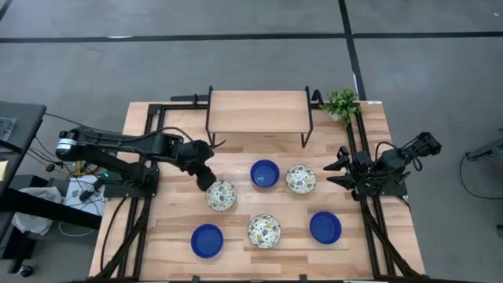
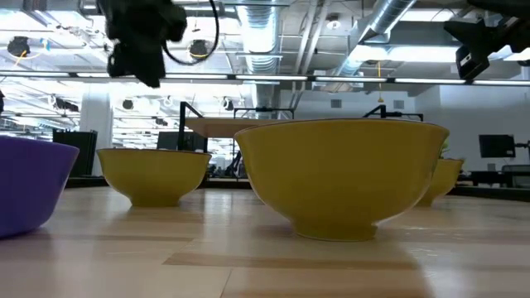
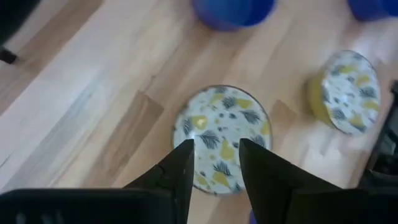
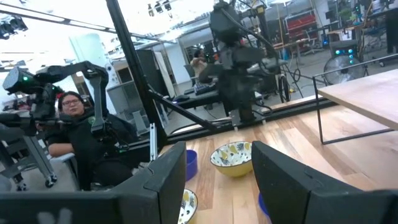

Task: Pick & Place Mini bowls
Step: Put the top left white bowl on the shelf

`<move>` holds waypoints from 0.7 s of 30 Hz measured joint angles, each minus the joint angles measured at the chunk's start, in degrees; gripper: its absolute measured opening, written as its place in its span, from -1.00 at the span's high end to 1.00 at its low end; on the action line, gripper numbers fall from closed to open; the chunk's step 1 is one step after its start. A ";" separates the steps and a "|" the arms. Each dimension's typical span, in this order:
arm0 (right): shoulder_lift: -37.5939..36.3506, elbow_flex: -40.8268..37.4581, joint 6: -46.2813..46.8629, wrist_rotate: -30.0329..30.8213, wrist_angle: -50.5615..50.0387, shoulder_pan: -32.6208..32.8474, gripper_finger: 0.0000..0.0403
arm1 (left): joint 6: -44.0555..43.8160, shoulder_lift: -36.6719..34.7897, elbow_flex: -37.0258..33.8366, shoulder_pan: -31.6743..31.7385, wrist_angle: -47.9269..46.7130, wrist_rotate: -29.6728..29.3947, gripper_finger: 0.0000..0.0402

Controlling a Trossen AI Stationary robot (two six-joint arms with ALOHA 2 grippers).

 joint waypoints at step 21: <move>0.00 0.00 0.00 0.17 0.00 -0.01 0.15 | 2.82 2.49 0.01 0.48 1.17 0.42 0.37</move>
